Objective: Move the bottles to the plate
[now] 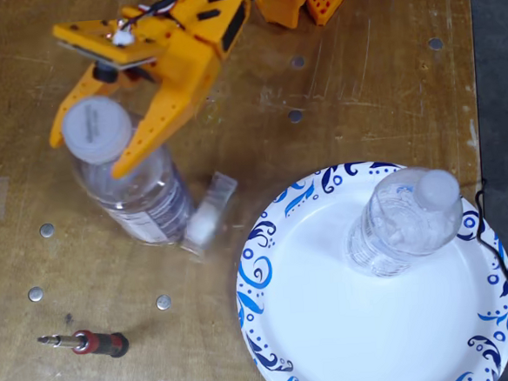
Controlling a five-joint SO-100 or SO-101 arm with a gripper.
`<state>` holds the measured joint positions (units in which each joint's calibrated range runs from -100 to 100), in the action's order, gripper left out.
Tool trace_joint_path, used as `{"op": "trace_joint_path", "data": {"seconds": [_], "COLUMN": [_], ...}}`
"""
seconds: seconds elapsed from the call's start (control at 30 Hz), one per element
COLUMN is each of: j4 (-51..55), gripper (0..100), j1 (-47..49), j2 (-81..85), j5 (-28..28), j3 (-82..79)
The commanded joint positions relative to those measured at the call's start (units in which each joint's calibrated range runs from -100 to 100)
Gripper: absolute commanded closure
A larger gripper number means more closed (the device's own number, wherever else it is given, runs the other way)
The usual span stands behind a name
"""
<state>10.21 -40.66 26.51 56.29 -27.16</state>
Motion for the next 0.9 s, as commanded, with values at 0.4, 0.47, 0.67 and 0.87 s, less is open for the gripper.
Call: {"op": "trace_joint_path", "data": {"seconds": [0.4, 0.47, 0.67, 0.87], "j4": [3.5, 3.5, 3.5, 4.1], "gripper": [87, 87, 87, 87], "j1": [16.3, 17.3, 20.4, 22.0], "j2": [-12.2, -13.2, -14.0, -16.6], "j5": [2.3, 2.2, 2.3, 2.1], "j3": [21.2, 21.8, 21.5, 20.9]}}
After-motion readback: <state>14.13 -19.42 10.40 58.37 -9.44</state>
